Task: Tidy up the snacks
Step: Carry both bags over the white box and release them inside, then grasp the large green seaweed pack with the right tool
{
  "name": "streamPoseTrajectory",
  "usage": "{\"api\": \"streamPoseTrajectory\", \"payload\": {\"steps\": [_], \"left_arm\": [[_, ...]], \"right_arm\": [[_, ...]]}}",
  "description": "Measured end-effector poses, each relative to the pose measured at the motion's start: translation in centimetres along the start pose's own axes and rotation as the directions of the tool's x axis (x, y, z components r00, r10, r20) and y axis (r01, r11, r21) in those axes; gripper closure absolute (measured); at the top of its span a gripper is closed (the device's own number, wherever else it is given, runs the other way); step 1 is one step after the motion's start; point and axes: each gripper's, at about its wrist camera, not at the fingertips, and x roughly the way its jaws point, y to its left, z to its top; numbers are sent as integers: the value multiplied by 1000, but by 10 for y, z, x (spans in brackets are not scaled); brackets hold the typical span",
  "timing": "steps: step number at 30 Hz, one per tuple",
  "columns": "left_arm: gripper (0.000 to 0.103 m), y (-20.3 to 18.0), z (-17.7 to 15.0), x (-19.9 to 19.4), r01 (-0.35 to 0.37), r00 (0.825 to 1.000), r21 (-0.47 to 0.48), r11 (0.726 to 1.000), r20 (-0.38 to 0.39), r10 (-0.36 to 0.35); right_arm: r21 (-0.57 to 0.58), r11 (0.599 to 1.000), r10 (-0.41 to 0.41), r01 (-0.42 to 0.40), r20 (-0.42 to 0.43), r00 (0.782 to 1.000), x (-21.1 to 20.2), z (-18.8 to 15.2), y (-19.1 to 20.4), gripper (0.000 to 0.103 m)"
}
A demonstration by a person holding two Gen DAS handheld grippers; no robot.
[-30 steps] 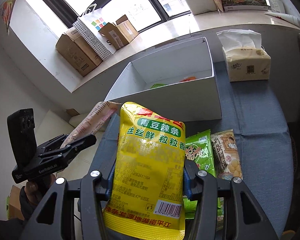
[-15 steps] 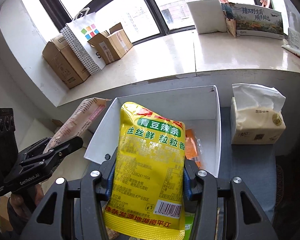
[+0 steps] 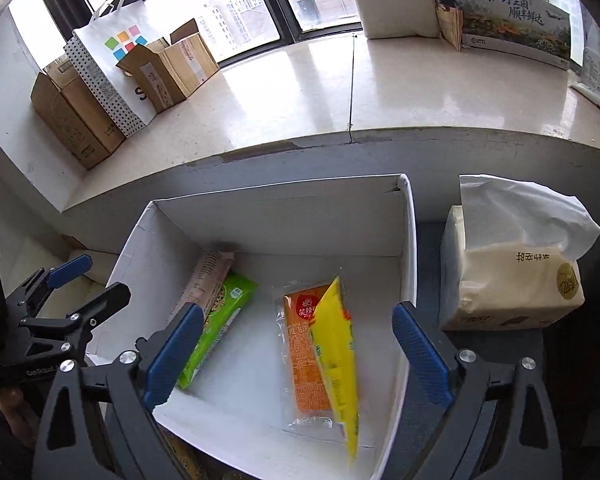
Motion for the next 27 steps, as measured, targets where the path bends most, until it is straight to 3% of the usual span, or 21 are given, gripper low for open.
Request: {"api": "streamPoseTrajectory", "payload": {"steps": [4, 11, 18, 23, 27], "left_arm": [[0, 5, -3, -12, 13, 1000, -20, 1000, 8, -13], [0, 5, -19, -59, 60, 997, -18, 998, 58, -59], [0, -4, -59, -127, 96, 983, 2, 995, 154, -95], [0, -13, -100, -156, 113, 979, 8, 994, 170, -112], [0, -16, -132, -160, 144, 981, -29, 989, 136, -139]], "right_arm": [[-68, 997, -42, 46, 65, 997, -23, -5, 15, 0], [-97, 995, 53, -35, 190, 980, -89, -28, 31, 0], [-105, 990, 125, -98, 292, 948, -158, -91, 28, 0], [-119, 992, 84, -51, 288, 954, -174, -149, 24, 0], [-120, 993, 19, 12, 258, 966, -170, -193, 22, 0]]}}
